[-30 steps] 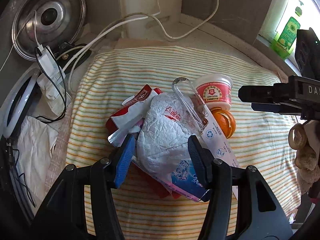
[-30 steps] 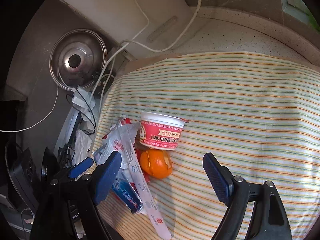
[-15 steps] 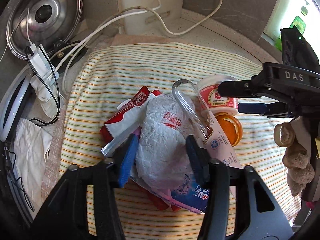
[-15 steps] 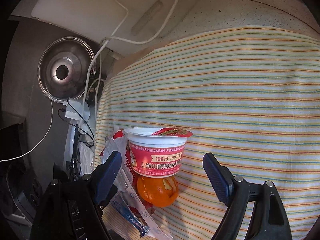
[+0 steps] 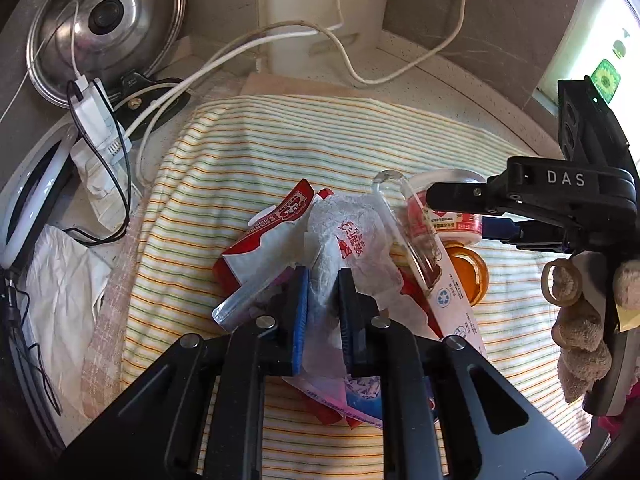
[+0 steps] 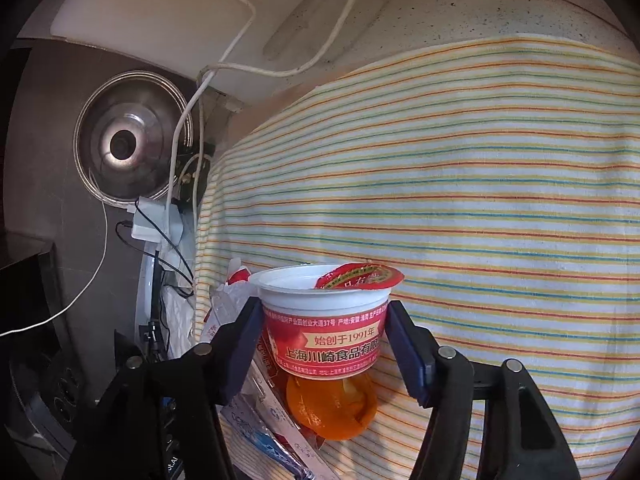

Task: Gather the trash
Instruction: 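Grasp the white yogurt cup with the right tool while the left tool grasps the crumpled white plastic bag, then lift the cup and bag and carry both down over the blue wastebasket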

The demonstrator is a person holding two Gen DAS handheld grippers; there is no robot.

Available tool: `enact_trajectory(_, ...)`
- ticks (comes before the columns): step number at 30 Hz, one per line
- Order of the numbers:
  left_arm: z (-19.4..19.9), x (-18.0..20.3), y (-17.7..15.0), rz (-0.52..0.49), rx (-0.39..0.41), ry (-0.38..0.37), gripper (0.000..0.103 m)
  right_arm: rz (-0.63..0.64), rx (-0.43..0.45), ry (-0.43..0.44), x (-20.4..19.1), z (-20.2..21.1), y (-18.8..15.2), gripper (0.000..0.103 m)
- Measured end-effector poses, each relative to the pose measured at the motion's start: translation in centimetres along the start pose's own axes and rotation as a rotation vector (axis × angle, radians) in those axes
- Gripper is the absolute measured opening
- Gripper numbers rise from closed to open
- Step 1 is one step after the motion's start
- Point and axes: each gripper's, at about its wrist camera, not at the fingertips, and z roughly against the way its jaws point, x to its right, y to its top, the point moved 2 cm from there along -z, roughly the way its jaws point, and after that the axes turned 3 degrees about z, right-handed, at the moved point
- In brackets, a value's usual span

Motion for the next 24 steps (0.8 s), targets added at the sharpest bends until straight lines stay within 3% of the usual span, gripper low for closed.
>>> enact_trajectory(13,1.9,-1.4,1.0,0.072,0.051,-0.054,0.012,0.079,0.138,-0.012,-1.3,4.8,-0.1,0.064)
enact_trajectory(20,1.9,-1.4,1.1,0.064,0.042,-0.041,0.012,0.103,0.15,-0.026,-1.2,5.9,-0.7,0.064)
enact_trajectory(24,2.9,-2.3,1.8,0.111,0.05,-0.064,0.012,0.107,0.151,-0.032,-0.8,6.2,-1.0,0.064)
